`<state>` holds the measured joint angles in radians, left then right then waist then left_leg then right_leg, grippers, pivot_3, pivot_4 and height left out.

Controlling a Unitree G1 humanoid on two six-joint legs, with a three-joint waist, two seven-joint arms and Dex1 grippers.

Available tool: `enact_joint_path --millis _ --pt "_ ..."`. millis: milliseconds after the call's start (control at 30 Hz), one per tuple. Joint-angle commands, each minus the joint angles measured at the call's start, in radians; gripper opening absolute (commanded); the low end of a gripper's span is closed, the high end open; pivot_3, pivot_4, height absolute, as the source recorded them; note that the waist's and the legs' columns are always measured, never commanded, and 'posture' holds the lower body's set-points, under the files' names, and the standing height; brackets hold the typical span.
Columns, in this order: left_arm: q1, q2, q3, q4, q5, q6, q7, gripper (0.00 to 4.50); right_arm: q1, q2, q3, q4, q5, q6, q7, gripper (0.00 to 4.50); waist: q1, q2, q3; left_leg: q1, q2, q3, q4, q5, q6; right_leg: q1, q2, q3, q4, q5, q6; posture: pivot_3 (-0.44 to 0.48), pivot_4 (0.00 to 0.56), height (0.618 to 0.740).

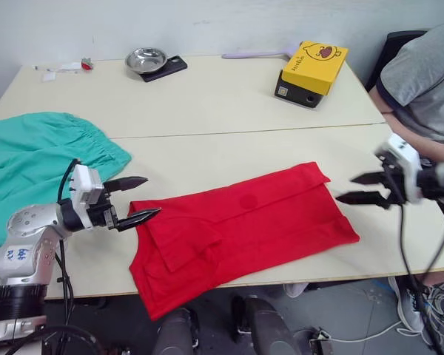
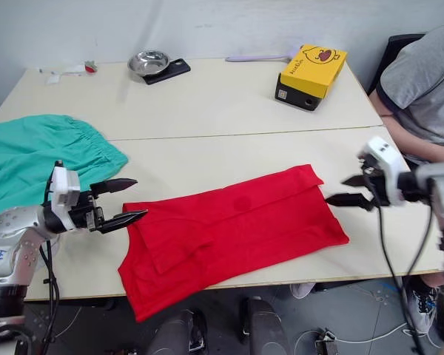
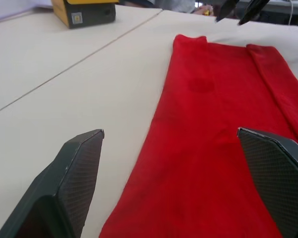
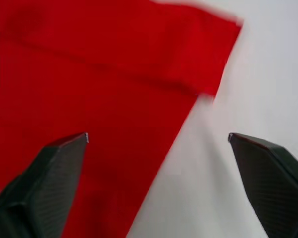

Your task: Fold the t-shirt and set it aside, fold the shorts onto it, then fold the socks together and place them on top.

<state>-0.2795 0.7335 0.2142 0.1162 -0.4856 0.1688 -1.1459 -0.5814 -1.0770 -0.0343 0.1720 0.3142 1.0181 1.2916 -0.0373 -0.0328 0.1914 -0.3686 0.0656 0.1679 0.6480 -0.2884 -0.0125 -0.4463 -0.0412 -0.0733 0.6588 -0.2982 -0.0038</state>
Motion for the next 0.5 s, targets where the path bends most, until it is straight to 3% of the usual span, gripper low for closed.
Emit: enact_joint_path --millis 33,133,233,500 --pt "-0.066 0.03 -0.061 0.098 0.085 -0.109 -0.075 4.5 0.086 -0.047 -0.117 -0.171 0.104 0.268 -0.058 4.47 -0.001 0.0 0.0 0.0 0.0 0.0 0.0 -0.001 0.003 0.0 0.0 0.0 0.0 0.0 0.0 0.0 0.15 0.74" --pt "-0.117 0.037 -0.139 0.182 0.154 -0.218 -0.168 4.5 0.155 -0.026 -0.222 -0.246 0.126 0.464 -0.17 4.47 0.0 0.0 0.0 0.0 0.0 0.0 -0.001 -0.001 0.004 0.0 0.0 -0.001 -0.001 0.0 0.0 0.0 0.15 0.74" --pt "-0.19 0.001 -0.154 0.253 0.162 -0.219 -0.149 4.5 0.235 0.005 -0.3 -0.315 0.172 0.582 -0.253 4.47 0.008 0.0 0.0 -0.001 0.0 -0.001 -0.001 -0.001 0.003 0.0 0.0 -0.001 -0.001 0.0 0.0 0.0 0.15 0.74" --pt "-0.371 -0.04 -0.21 0.464 0.245 -0.143 -0.102 4.5 0.388 0.118 -0.459 -0.312 0.434 0.596 -0.571 4.47 0.007 -0.002 0.0 -0.003 -0.001 0.0 0.0 -0.001 0.003 0.0 0.0 0.0 -0.002 0.002 0.003 0.0 0.15 0.74"
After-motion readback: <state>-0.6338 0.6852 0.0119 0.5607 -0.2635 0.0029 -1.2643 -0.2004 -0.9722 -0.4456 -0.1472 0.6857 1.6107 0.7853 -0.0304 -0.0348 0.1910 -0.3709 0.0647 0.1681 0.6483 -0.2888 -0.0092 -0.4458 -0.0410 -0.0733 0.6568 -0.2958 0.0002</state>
